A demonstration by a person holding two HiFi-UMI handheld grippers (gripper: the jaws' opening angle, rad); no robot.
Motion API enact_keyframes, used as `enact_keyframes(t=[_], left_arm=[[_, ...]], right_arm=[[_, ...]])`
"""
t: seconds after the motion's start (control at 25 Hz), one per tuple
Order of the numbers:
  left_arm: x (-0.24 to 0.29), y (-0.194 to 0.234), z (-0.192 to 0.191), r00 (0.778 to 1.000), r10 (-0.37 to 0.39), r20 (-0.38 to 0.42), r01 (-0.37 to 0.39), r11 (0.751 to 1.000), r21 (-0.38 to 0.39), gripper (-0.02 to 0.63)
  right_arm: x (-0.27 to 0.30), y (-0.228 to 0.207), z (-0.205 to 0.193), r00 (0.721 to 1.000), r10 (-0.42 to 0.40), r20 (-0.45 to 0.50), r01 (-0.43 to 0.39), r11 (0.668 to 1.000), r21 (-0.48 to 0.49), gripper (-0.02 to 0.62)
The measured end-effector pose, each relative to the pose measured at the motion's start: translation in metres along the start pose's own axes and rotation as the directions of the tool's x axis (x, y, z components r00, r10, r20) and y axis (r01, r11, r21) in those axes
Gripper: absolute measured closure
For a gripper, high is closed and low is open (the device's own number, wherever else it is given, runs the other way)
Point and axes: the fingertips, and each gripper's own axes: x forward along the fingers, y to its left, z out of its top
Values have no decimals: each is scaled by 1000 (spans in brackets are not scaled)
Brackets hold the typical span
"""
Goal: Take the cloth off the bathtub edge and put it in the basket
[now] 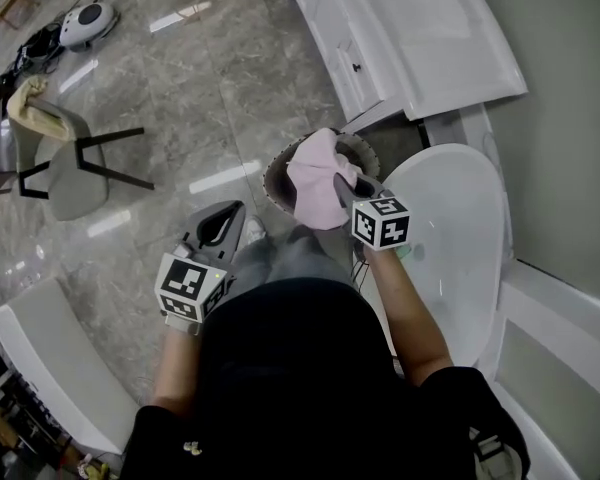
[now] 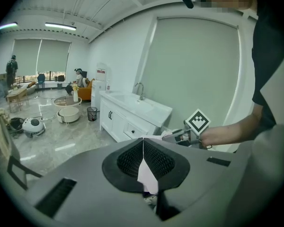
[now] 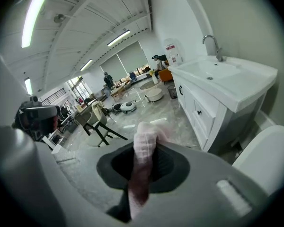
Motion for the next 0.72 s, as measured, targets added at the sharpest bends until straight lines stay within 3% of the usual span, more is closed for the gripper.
enact_keyframes(t=[0.36,0.72], left_arm=[[15,2,-30,994,47,-101,-46,999,18,592],[27,8,-79,979,59,-193,-59,998,8,592]], right_arm=[[73,-37,-68,991,-8,-131,5,1000,-20,554],[153,-64,-142,956,-45,-290,28,998,-62,555]])
